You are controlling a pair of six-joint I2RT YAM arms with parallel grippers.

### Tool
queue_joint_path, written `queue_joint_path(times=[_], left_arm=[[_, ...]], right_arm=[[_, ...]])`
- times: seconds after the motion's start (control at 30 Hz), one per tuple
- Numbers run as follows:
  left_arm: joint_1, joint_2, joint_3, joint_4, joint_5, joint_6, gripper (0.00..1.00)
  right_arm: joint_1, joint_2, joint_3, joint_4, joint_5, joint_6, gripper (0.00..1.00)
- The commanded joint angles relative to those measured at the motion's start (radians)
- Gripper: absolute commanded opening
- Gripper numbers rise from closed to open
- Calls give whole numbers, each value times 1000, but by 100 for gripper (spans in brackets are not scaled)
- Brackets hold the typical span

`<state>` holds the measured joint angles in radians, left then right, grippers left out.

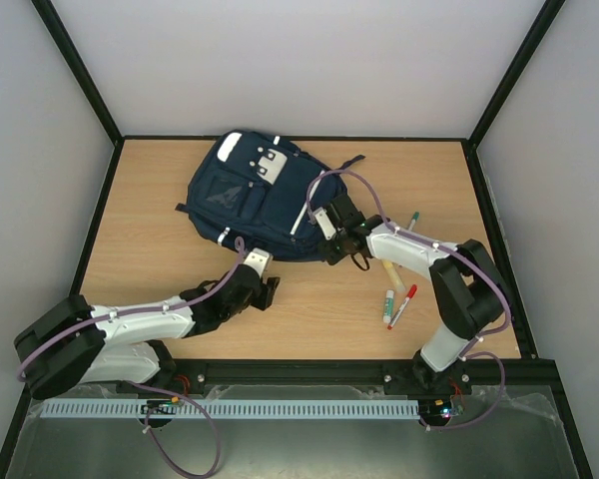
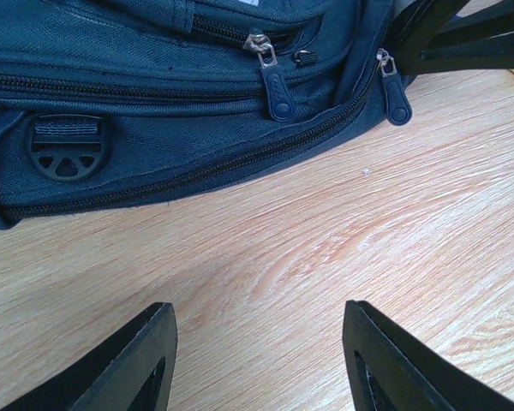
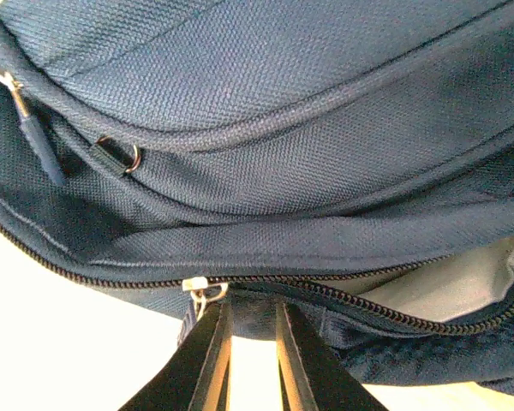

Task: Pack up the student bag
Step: Zip the student bag at the center of the board.

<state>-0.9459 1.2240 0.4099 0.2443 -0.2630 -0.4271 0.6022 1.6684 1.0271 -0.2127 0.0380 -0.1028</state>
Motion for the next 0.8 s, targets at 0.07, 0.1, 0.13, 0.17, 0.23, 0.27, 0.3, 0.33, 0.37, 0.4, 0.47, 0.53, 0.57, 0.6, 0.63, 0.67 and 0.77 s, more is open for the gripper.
queue_joint_path(times=[0.07, 0.1, 0.13, 0.17, 0.23, 0.27, 0.3, 0.33, 0.37, 0.4, 0.47, 0.53, 0.57, 0.6, 0.63, 0.67, 0.77], left_arm=[[-2, -38, -18, 15, -10, 2, 56], [-3, -38, -18, 16, -10, 3, 56], [-2, -36, -19, 17, -9, 4, 56], [-3, -34, -19, 19, -9, 5, 56], [-2, -30, -19, 24, -7, 5, 57], [-3, -28, -18, 27, -7, 5, 57], [-3, -26, -18, 28, -6, 5, 56], [-3, -25, -18, 30, -4, 3, 57], [-4, -23, -18, 31, -3, 2, 56], [-4, -23, -18, 32, -1, 0, 56], [-4, -22, -20, 32, -1, -1, 57], [-4, -23, -20, 32, -3, -1, 57], [-4, -23, -19, 32, -3, 1, 57], [-4, -23, -18, 32, -4, 1, 57], [-4, -22, -18, 32, -5, 2, 57], [-4, -21, -17, 32, -5, 2, 57], [-4, -14, -16, 34, -5, 3, 57]], right_arm=[[-46, -117, -33, -16, -81, -27, 17], [-47, -133, -41, -19, -98, -26, 17], [-47, -143, -49, -25, -123, -25, 17], [-45, -150, -55, -30, -142, -19, 17], [-46, -148, -63, -45, -180, -15, 20], [-46, -144, -70, -46, -191, -16, 20], [-45, -138, -76, -43, -202, -15, 21], [-45, -134, -84, -39, -209, -15, 22], [-46, -129, -90, -33, -217, -15, 23], [-45, -124, -96, -27, -230, -14, 24], [-45, -108, -100, -20, -244, -7, 26], [-45, -91, -96, -18, -249, -3, 28], [-45, -84, -93, -16, -253, -3, 29], [-45, -74, -92, -15, -257, -3, 29], [-45, -67, -91, -12, -262, -2, 29], [-45, -61, -88, -9, -266, -1, 29], [-44, -38, -81, -1, -264, 4, 29]])
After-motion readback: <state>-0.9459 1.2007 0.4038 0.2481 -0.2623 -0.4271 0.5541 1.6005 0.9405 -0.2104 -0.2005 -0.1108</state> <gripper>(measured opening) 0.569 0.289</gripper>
